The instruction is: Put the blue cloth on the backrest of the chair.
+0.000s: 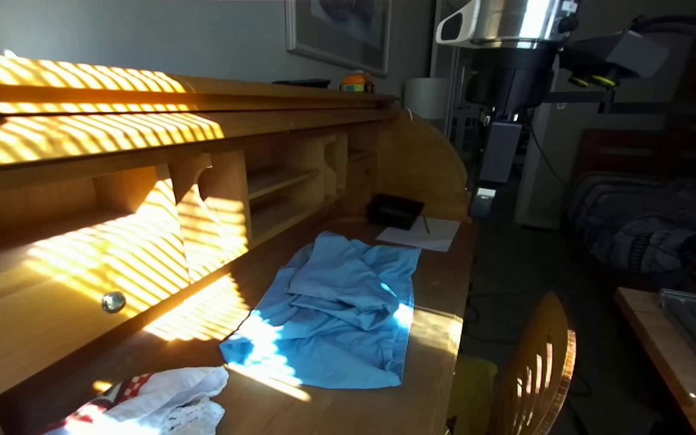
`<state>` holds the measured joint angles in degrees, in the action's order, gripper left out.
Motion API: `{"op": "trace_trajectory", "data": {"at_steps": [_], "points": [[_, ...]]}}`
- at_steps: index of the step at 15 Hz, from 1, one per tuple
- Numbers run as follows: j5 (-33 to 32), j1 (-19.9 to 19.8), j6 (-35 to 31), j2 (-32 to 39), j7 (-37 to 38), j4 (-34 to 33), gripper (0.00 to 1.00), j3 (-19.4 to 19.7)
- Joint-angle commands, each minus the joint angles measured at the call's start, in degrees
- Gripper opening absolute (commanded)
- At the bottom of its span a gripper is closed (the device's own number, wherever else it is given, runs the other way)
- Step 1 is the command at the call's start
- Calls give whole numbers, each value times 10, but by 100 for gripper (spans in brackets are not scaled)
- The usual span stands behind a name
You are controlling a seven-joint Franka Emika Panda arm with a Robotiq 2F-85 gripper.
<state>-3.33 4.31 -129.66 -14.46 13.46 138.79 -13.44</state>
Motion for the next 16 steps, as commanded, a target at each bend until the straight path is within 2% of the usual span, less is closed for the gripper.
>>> {"op": "trace_trajectory", "data": {"at_steps": [1, 4, 6, 8, 11, 16], "points": [[-72, -36, -61, 79, 38, -24, 100, 29], [-168, -61, -162, 155, 36, -40, 100, 62], [-215, -60, -201, 205, 40, -61, 100, 85], [-245, -43, -228, 254, 42, -86, 100, 106], [-269, -6, -222, 315, 42, -128, 100, 132], [-274, 61, -241, 395, 73, -189, 100, 179]]}}
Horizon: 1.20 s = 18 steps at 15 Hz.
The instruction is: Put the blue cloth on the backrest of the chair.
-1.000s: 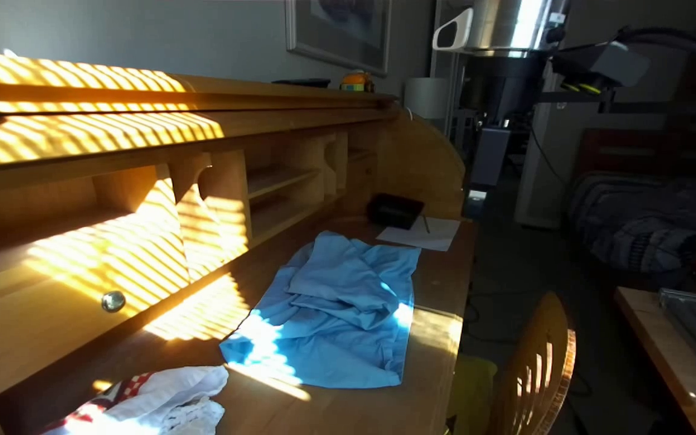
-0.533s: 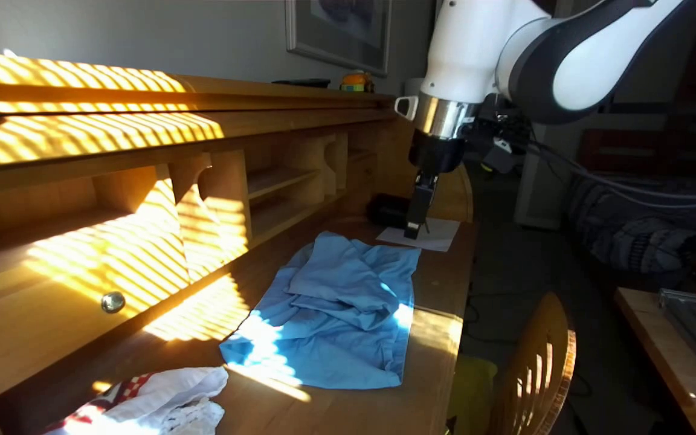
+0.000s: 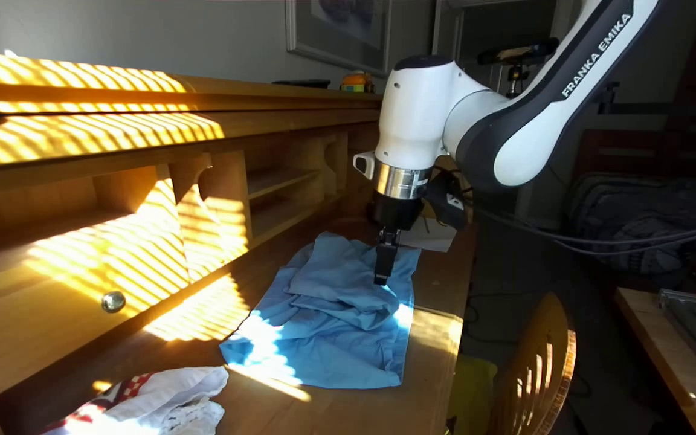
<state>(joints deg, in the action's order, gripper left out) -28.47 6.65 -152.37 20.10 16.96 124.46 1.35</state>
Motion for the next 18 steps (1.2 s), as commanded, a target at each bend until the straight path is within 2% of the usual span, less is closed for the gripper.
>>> {"op": "trace_trajectory", "data": {"at_steps": [1, 5, 6, 7, 14, 17, 18], "points": [[-24, 53, -21, 65, 56, -57, 100, 43], [-16, 101, -24, 113, 106, -90, 100, 83], [-14, 111, -23, 126, 115, -98, 75, 92], [-13, 121, -22, 138, 126, -105, 74, 101], [-4, 175, 7, 163, 181, -133, 24, 145], [2, 187, 59, 154, 200, -143, 3, 146], [7, 188, 90, 150, 207, -149, 0, 140]]}}
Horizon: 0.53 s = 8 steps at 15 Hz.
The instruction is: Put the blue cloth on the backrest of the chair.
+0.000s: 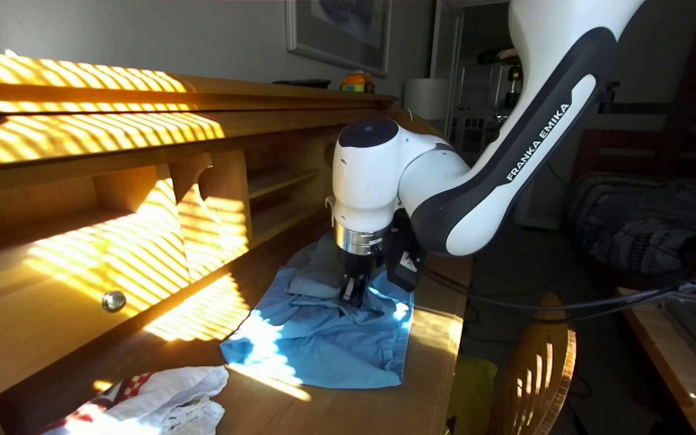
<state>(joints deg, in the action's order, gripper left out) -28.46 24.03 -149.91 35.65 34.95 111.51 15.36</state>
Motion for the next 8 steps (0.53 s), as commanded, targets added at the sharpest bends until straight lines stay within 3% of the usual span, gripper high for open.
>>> {"op": "trace_trajectory", "data": {"at_steps": [1, 8], "points": [[11, 10, 90, -9, 27, -26, 0, -9], [59, -31, 181, -50, -7, -59, 0, -88]]}}
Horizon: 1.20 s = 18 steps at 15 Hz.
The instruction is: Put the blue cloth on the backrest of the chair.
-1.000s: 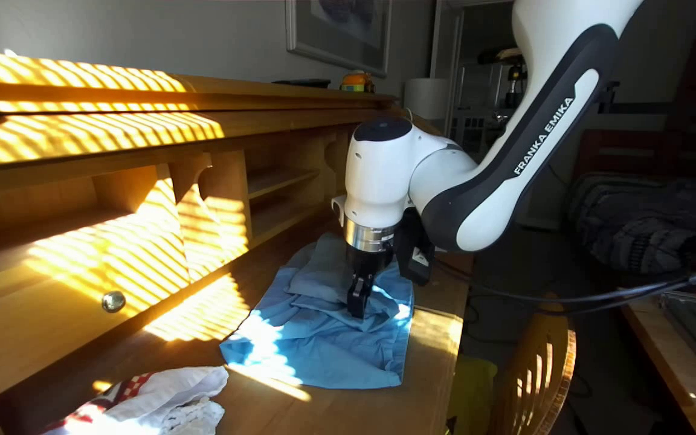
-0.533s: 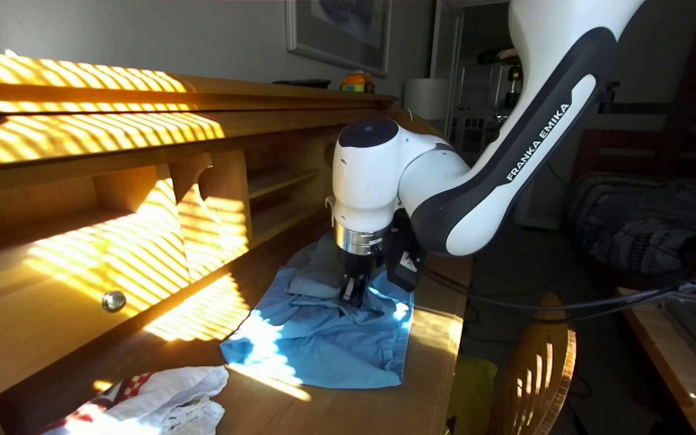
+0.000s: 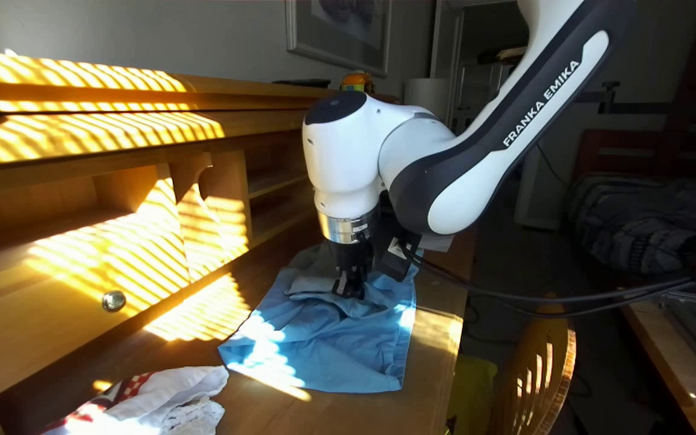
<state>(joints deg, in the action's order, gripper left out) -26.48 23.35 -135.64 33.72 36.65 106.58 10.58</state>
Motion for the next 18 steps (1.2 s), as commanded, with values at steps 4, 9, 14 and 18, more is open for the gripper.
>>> {"op": "trace_trajectory", "data": {"at_steps": [4, 9, 14, 18], "points": [[96, -48, 56, -84, -44, -25, 0, -82], [172, -94, 48, -153, -53, -39, 0, -100], [167, -133, 23, -213, -9, -3, 0, -78], [170, -158, 13, -232, -20, 17, 0, -80]]}}
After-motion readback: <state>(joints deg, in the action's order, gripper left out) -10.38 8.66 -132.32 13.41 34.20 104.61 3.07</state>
